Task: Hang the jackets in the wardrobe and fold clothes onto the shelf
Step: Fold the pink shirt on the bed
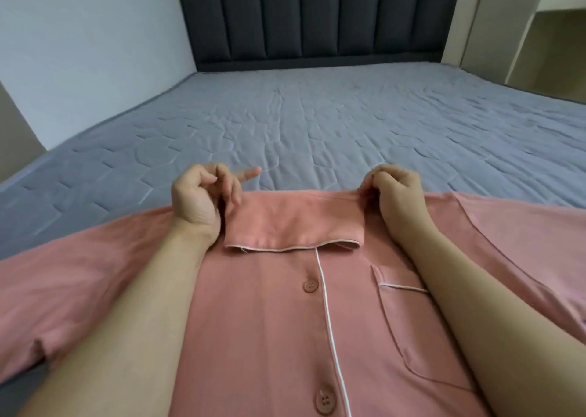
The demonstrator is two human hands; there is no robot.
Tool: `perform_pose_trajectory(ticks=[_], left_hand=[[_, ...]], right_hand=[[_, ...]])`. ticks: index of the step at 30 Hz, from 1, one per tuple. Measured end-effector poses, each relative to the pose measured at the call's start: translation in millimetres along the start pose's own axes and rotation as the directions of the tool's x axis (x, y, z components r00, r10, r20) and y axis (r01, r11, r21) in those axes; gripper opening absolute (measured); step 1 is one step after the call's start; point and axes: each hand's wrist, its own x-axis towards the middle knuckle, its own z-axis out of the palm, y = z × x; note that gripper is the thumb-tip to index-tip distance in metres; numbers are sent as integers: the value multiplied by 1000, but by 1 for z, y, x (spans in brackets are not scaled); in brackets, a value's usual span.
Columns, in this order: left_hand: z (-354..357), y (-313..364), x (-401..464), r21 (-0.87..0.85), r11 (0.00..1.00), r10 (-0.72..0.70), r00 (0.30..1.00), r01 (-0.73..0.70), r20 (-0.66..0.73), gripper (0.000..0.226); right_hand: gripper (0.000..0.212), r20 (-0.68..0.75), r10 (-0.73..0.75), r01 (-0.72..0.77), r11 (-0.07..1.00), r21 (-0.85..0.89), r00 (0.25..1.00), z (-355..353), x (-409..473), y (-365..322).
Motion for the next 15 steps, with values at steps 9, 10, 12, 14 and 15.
perform_pose_trajectory(ticks=[9, 10, 12, 14, 15], left_hand=[[24, 9, 7, 994, 56, 54, 994, -99, 96, 31], [26, -3, 5, 994, -61, -31, 996, -90, 88, 36], [25, -29, -4, 987, -155, -201, 979, -47, 15, 45], [22, -46, -11, 983, -181, -200, 980, -16, -21, 55], [20, -51, -13, 981, -192, -155, 988, -9, -21, 59]], right_hand=[[41, 267, -81, 261, 596, -759, 960, 28, -5, -14], [48, 332, 41, 270, 495, -826, 942, 31, -7, -11], [59, 398, 255, 306, 333, -892, 881, 31, -10, 0], [61, 381, 336, 269, 333, -904, 861, 27, -12, 11], [64, 375, 337, 260, 340, -904, 864, 26, -11, 17]])
